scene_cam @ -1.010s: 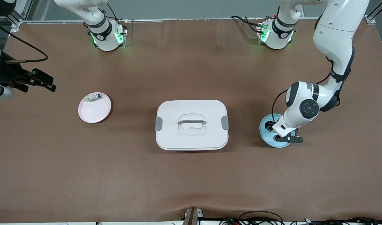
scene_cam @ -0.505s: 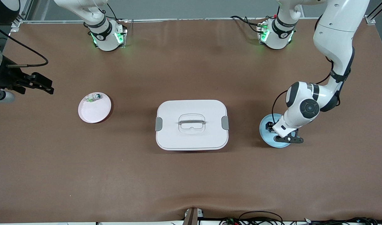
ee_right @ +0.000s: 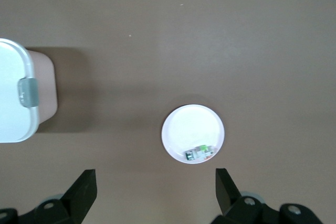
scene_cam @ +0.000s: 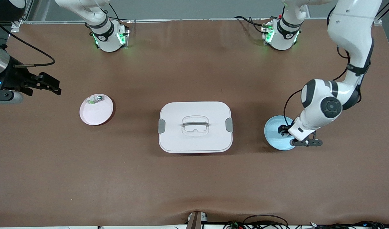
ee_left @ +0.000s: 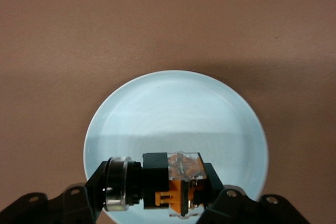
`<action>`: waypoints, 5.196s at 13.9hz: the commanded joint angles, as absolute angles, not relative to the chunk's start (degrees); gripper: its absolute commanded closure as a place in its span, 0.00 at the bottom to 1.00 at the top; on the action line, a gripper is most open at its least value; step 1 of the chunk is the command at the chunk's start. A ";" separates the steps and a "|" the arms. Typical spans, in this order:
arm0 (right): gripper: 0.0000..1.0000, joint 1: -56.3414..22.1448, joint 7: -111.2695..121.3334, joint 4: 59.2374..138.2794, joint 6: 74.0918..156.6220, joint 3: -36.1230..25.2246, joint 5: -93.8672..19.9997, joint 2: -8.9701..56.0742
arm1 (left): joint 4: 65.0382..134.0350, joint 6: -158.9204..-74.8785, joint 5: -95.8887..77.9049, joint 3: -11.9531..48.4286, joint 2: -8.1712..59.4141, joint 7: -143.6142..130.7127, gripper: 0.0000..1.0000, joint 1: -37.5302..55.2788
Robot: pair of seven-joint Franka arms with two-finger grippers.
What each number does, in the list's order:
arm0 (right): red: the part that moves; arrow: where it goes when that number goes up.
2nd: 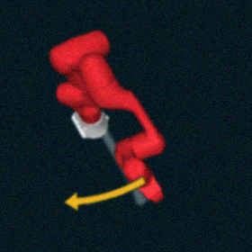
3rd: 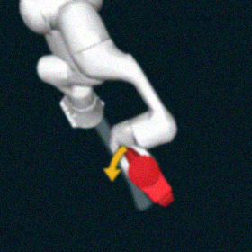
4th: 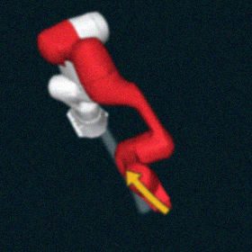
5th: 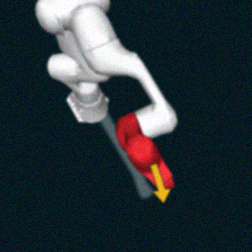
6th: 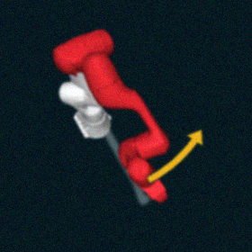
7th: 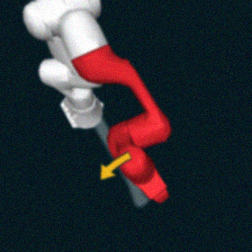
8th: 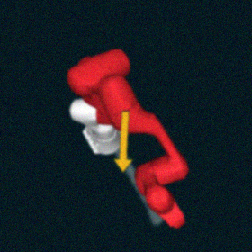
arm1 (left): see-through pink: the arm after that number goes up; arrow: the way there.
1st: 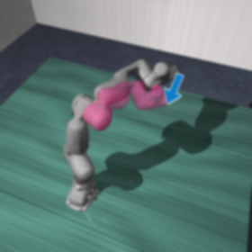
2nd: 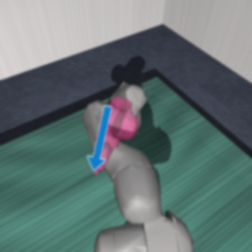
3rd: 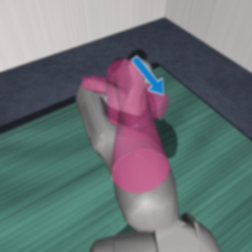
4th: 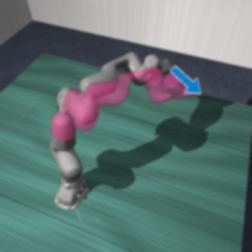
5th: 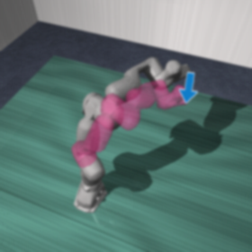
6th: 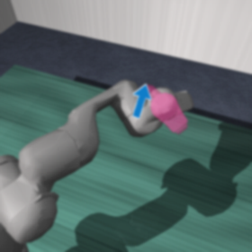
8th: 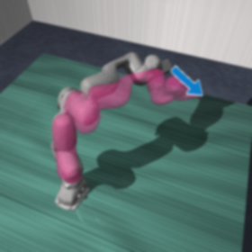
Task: Transfer orange switch to right arm and place
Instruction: 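Lift the switch with the left gripper while the right gripper approaches, then bring the switch toward the right gripper above the white box, then close the right gripper on the switch held by the left gripper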
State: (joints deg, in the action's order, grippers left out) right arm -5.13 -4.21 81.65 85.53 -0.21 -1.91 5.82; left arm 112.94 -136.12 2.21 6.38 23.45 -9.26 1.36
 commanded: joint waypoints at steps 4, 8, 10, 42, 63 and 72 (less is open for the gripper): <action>0.00 -5.62 -10.97 82.27 84.90 -0.09 -6.77 4.83 | 108.12 -116.67 -13.26 7.82 11.35 -17.63 0.77 1.76; 0.00 -7.29 -15.81 82.18 84.99 -0.09 -10.97 4.31 | 102.67 -104.44 -20.45 9.14 9.15 -28.71 0.76 1.76; 0.00 -7.21 -16.26 82.18 85.17 -0.09 -15.96 3.78 | 101.78 -102.31 -24.50 10.27 6.96 -34.51 0.76 1.85; 0.00 -33.84 -68.82 112.69 148.89 10.90 -3.52 -5.81 | 95.71 -124.27 -45.17 21.53 10.72 -78.75 0.77 15.47; 0.00 -33.66 -65.48 106.35 148.80 10.81 0.97 4.83 | 95.89 -125.42 -45.09 21.53 11.16 -79.01 0.76 16.61; 1.00 -34.28 -70.40 106.17 148.54 10.90 0.26 4.75 | 95.89 -125.42 -45.09 21.53 11.08 -79.01 0.76 16.61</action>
